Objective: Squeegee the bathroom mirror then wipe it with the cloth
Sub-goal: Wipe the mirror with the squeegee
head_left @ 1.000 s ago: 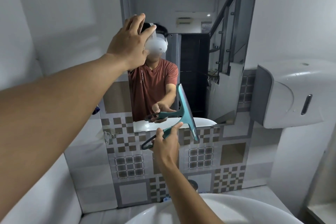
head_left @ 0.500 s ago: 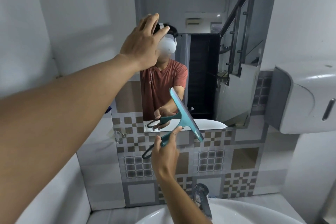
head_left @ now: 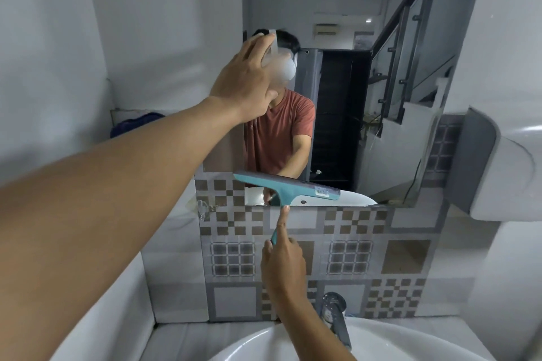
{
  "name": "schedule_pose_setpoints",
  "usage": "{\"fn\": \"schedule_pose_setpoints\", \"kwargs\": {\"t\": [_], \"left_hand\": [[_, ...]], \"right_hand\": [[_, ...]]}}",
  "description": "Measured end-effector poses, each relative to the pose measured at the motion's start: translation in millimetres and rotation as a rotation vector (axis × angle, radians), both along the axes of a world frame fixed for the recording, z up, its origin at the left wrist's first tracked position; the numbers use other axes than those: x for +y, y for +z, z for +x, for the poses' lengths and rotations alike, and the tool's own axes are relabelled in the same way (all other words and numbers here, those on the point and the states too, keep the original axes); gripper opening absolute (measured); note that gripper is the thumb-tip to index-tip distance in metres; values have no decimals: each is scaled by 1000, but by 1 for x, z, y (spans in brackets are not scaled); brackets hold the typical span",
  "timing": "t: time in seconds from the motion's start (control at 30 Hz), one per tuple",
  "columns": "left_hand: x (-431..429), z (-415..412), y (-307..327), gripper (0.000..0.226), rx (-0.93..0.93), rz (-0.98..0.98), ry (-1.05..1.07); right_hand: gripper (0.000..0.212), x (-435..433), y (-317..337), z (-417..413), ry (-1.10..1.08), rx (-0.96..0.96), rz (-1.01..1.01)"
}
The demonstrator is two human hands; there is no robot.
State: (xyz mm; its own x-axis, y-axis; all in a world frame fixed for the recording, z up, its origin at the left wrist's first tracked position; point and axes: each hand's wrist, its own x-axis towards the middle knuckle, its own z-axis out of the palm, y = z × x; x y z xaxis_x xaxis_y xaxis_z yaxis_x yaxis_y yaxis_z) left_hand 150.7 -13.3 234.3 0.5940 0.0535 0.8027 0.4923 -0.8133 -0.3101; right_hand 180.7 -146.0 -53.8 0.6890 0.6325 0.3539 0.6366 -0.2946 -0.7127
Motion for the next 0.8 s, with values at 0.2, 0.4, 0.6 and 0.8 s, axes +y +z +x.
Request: {"fn": "schedule_pose_setpoints", "kwargs": {"t": [0.2, 0.4, 0.6, 0.8], "left_hand": [[-2, 1, -2, 70, -16, -21, -11], [0, 2, -4, 71, -19, -29, -14], [2, 5, -6, 71, -13, -20, 9], [-1, 4, -8, 70, -23, 2, 32]], "right_hand": [[86, -24, -12, 6, -12, -75, -145], [88, -26, -17, 8, -6, -92, -171], [93, -34, -20, 7, -1, -90, -239], [91, -39, -24, 5, 34, -35, -276]]}}
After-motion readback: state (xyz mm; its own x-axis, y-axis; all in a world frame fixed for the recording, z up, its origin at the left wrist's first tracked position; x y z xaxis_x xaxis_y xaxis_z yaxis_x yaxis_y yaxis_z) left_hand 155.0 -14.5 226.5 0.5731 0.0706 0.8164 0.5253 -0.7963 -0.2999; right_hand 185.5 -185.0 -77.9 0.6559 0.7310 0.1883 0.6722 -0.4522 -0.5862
